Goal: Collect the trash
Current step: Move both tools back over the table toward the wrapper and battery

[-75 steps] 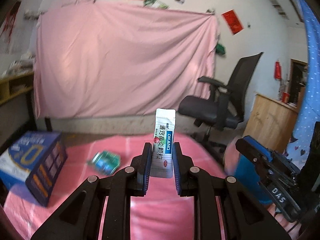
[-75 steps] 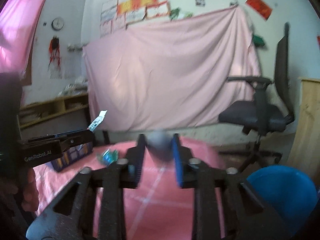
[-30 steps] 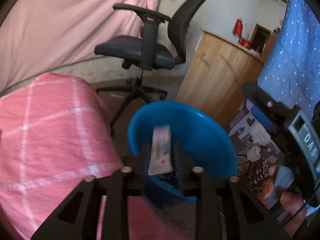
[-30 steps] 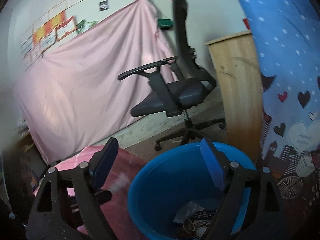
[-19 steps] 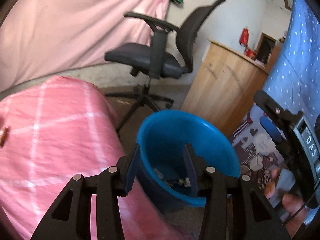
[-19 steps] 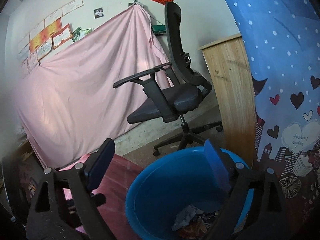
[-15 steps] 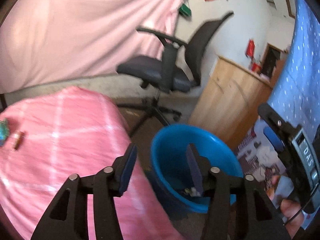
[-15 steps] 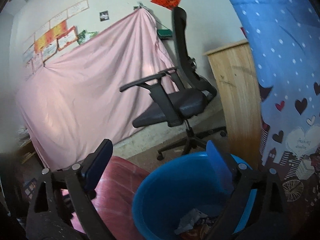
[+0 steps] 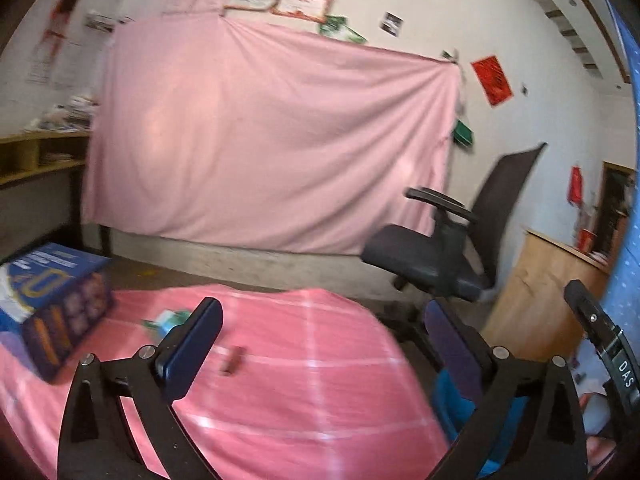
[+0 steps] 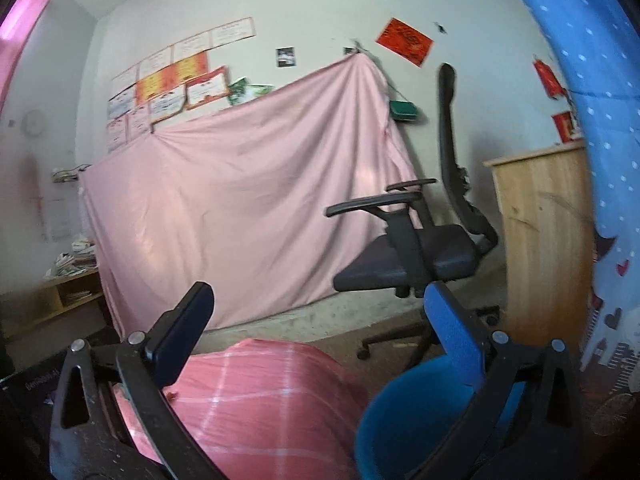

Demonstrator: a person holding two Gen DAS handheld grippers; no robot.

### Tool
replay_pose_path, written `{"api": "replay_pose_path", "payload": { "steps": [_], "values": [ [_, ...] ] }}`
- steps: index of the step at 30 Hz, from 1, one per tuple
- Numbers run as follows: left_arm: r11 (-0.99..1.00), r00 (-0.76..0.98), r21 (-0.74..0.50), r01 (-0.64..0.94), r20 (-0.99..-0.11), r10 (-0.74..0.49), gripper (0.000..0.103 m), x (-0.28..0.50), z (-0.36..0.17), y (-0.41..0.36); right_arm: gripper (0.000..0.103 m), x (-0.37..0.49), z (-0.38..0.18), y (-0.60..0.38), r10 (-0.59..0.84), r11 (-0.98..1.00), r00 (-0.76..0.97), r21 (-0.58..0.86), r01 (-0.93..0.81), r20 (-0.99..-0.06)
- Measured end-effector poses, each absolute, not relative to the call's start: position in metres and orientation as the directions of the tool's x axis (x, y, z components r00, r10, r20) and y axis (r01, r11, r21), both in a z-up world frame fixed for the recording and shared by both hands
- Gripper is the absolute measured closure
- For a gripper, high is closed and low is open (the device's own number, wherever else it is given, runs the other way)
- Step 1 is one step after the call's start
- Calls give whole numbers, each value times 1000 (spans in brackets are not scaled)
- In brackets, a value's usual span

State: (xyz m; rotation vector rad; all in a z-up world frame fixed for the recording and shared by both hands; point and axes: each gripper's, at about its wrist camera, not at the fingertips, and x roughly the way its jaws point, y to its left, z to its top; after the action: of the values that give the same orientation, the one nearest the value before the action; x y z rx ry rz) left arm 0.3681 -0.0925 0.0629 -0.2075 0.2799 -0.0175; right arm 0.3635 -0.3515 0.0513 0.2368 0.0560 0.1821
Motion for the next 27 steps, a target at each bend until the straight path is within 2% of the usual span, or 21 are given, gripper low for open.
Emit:
{"api": "replay_pose_path", "payload": {
  "steps": [6,11,18,27],
  "values": [
    [977,969,-183,-113,-236,68,3,345,57,-51,0,358,57,-311,219,955,975,200,-220,24],
    [967,965,-182,-176,-227,133,3,333,51,-18,0,358,57,-279,266,949,964,169,-267,32],
    [958,952,-155,-243,-227,205,3,325,35,16,0,367,46,-233,352,931,936,109,-349,-4],
    [955,941,-139,-261,-258,219,3,330,10,44,0,377,27,-189,401,916,912,25,-401,-85]
  ]
}}
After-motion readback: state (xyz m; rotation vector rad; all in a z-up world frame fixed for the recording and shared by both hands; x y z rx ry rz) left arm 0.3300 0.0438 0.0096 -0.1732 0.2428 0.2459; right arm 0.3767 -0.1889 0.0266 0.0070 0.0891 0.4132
